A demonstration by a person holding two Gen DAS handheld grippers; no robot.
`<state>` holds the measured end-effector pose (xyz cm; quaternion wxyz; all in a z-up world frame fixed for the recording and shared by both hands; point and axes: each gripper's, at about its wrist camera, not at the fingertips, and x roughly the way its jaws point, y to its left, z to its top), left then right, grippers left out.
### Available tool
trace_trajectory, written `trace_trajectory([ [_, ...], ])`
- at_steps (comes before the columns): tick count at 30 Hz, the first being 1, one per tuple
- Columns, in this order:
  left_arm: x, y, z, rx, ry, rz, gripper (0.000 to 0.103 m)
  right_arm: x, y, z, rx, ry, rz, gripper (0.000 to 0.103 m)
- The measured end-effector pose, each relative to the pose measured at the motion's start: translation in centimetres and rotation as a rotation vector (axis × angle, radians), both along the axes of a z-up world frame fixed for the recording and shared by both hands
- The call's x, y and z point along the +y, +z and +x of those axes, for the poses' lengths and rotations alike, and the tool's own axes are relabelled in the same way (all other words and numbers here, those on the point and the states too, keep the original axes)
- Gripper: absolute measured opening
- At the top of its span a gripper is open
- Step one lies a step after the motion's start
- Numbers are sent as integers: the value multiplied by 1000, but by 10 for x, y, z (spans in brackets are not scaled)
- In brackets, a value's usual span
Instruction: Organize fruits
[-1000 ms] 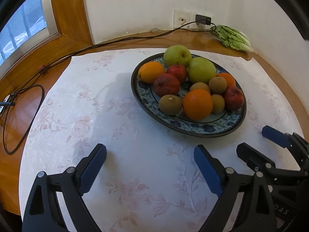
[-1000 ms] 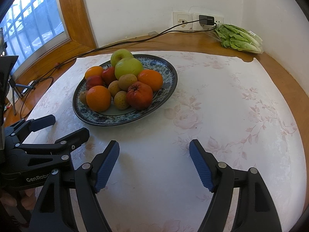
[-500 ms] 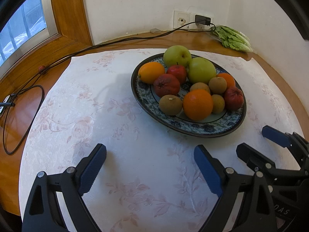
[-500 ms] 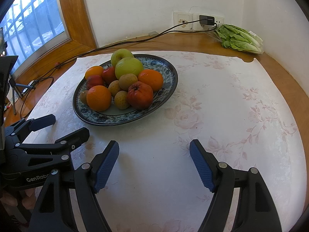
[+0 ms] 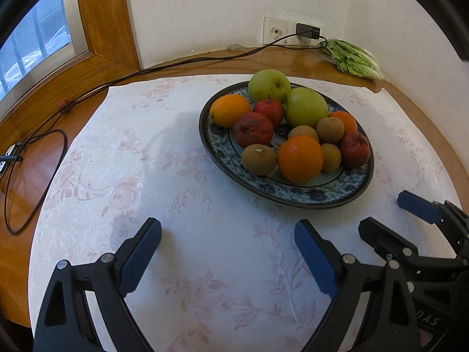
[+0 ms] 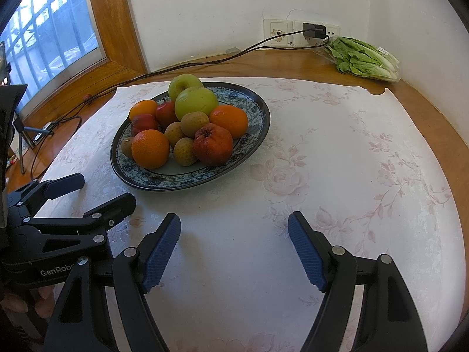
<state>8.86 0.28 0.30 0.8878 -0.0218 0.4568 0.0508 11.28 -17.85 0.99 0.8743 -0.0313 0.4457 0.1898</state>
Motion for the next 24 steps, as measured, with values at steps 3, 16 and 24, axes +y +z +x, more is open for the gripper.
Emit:
trace_trajectory([
  [3, -1, 1, 2, 0, 0, 1, 95, 0, 0, 0, 0, 0, 0, 78],
  [16, -1, 1, 2, -1, 1, 0, 95, 0, 0, 0, 0, 0, 0, 78],
  [24, -1, 1, 1, -2, 1, 0, 95, 0, 0, 0, 0, 0, 0, 78],
])
